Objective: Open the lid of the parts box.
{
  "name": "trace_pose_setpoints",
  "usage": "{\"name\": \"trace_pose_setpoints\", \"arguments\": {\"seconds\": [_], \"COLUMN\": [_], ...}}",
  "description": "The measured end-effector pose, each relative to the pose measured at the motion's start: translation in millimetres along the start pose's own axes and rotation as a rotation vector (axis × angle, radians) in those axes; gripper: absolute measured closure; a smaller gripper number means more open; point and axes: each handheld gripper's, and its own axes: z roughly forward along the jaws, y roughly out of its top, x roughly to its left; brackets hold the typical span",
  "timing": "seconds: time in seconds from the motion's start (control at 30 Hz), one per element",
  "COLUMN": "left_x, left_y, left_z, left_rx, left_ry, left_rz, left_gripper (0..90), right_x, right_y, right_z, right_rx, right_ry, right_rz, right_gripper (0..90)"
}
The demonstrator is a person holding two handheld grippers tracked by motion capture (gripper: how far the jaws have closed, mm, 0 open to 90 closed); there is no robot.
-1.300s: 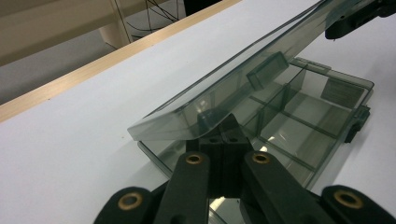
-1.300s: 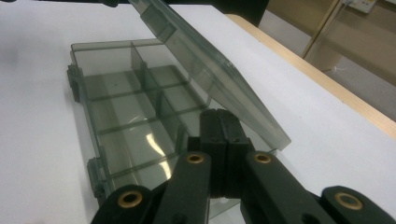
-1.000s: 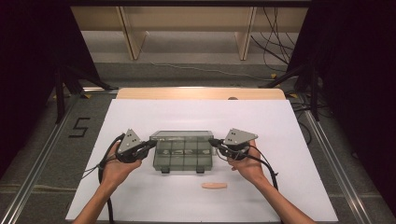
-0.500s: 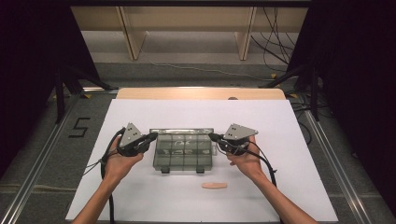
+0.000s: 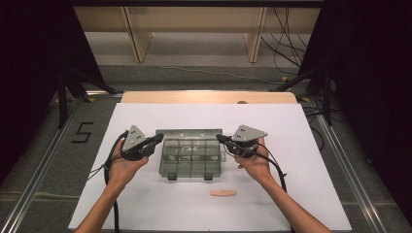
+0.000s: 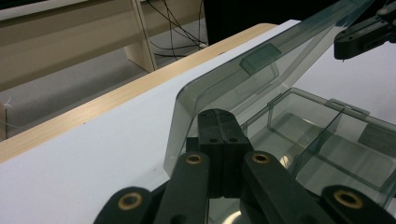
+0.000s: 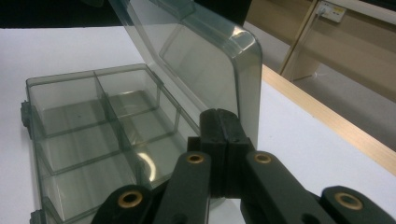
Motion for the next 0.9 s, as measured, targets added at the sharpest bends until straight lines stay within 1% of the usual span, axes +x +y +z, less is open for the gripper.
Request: {"name": "trace_pose_setpoints", "arguments": {"seconds": [0.07, 0.17, 0.27, 0.4, 0.43, 0.47, 0.5, 0.57, 0.6, 0.63, 0.67, 0.7, 0.73, 0.77, 0.83, 0.87, 0.9], "left_x": [0.9, 1.2, 1.5, 1.5, 1.5, 1.6, 1.5, 1.2, 1.1, 1.1, 1.1, 1.2, 1.3, 1.3, 1.4, 1.5, 1.4], "left_y": [0.0, -0.4, -0.4, -0.8, -0.9, -0.9, -0.9, -0.8, -0.8, -0.8, -0.8, -0.9, -1.0, -1.0, -1.2, -1.2, -1.1], "left_z": [-0.8, -1.3, -1.9, -2.4, -2.3, -2.1, -2.0, -1.7, -1.7, -1.6, -1.6, -1.6, -1.2, -1.2, -1.1, -1.1, -1.4], "left_rx": [-0.010, -0.005, -0.008, -0.005, -0.006, -0.006, -0.005, -0.004, -0.004, -0.004, -0.004, -0.004, -0.007, -0.007, -0.007, -0.007, -0.002], "left_ry": [-0.002, -0.002, -0.003, -0.005, -0.005, -0.004, -0.004, -0.002, -0.003, -0.002, -0.002, -0.002, -0.004, -0.004, -0.006, -0.006, 0.000], "left_rz": [-0.002, -0.001, 0.001, 0.004, 0.003, 0.003, 0.004, 0.004, 0.004, 0.005, 0.005, 0.005, 0.003, 0.003, 0.004, 0.003, 0.005], "left_gripper": [90.0, 90.0, 90.0, 90.0, 90.0, 90.0, 90.0, 90.0, 90.0, 90.0, 90.0, 90.0, 90.0, 90.0, 90.0, 90.0, 90.0], "right_x": [-0.2, -0.2, 0.9, 3.1, 2.4, 1.9, 0.9, -1.5, -4.0, -5.5, -7.6, -9.4, -10.9, -12.6, -14.3, -15.1, -15.8], "right_y": [-0.3, -0.3, 0.1, 0.0, -0.1, -0.7, -1.5, -3.7, -4.3, -5.1, -5.6, -6.3, -6.9, -7.3, -6.8, -6.6, -5.7], "right_z": [-0.3, -1.2, -3.6, -12.2, -15.8, -17.0, -19.5, -22.6, -23.9, -23.8, -23.8, -23.5, -23.7, -22.5, -21.9, -20.8, -20.6], "right_rx": [0.000, 0.004, 0.012, 0.027, 0.036, 0.033, 0.044, 0.048, 0.055, 0.061, 0.076, 0.078, 0.075, 0.064, 0.070, 0.055, 0.067], "right_ry": [0.005, 0.016, 0.033, 0.048, 0.054, 0.051, 0.062, 0.041, 0.035, 0.024, 0.026, 0.018, 0.012, -0.007, -0.003, -0.009, -0.005], "right_rz": [0.003, 0.014, 0.026, 0.028, 0.041, 0.051, 0.073, 0.108, 0.107, 0.123, 0.147, 0.169, 0.179, 0.170, 0.162, 0.152, 0.153], "right_gripper": [90.0, 90.0, 86.1, 81.3, 78.5, 75.8, 73.1, 65.8, 60.6, 54.2, 49.4, 47.0, 44.1, 40.6, 37.4, 36.1, 35.3]}}
